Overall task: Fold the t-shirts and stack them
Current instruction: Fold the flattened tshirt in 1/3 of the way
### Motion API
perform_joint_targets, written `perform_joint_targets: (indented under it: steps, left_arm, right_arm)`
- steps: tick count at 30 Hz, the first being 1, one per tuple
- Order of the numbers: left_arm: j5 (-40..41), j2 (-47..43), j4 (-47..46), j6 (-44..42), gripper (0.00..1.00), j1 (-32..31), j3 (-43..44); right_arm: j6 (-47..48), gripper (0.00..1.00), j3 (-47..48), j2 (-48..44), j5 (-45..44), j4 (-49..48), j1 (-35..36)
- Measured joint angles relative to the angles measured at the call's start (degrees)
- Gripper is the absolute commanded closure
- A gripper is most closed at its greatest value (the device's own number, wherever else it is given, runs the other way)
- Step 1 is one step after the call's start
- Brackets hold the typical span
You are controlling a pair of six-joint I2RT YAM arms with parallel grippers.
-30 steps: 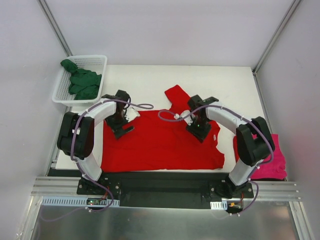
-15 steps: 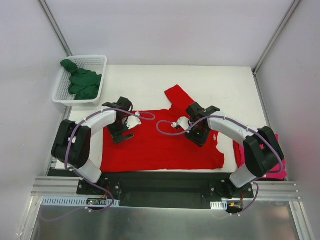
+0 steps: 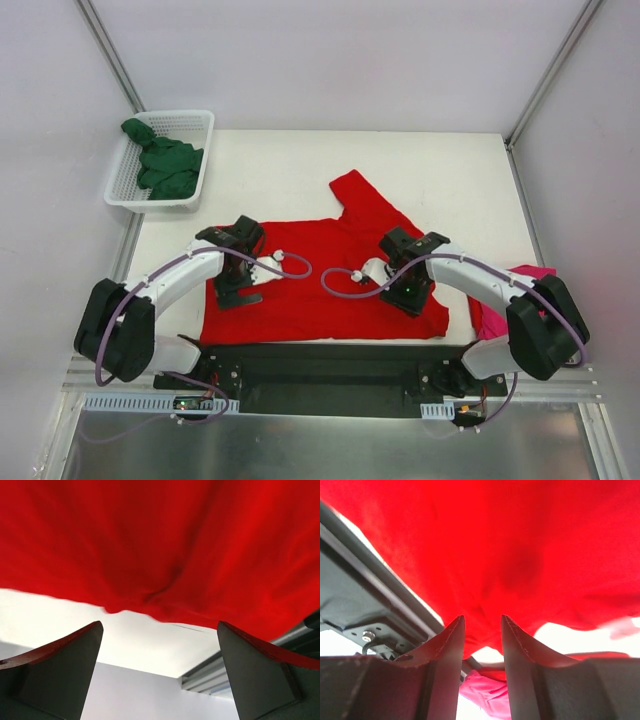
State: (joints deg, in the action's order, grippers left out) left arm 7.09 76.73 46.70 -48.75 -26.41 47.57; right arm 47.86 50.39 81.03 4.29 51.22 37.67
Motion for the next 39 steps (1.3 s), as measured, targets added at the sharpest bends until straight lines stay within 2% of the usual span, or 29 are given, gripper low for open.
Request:
perform_joint_targets:
  steps: [6,12,21,39]
  left_arm:
    - [0.0,2.2,-1.3,-2.3,0.01,-0.2,-5.4]
    - [0.0,6.6,-5.7,-3.5,0.01,-0.2,-6.1]
    - [0.5,8.0,-5.7,-4.9,0.01,-2.0,-5.9]
    - [-1.4,3.6,-4.2,-6.8,0.01,-7.4,-9.2]
  right_arm:
    - [1.8,0.61,-5.8,0.1,-0.4,-2.9,1.3]
    - [2.9,0.61,-6.1,2.3,-0.8,-5.7,1.3]
    - [3.4,0.60,-7.0,2.5,-0.9,-6.1,2.0]
    - [8.4,0.58,-7.0,2.8,4.9,1.8,2.9]
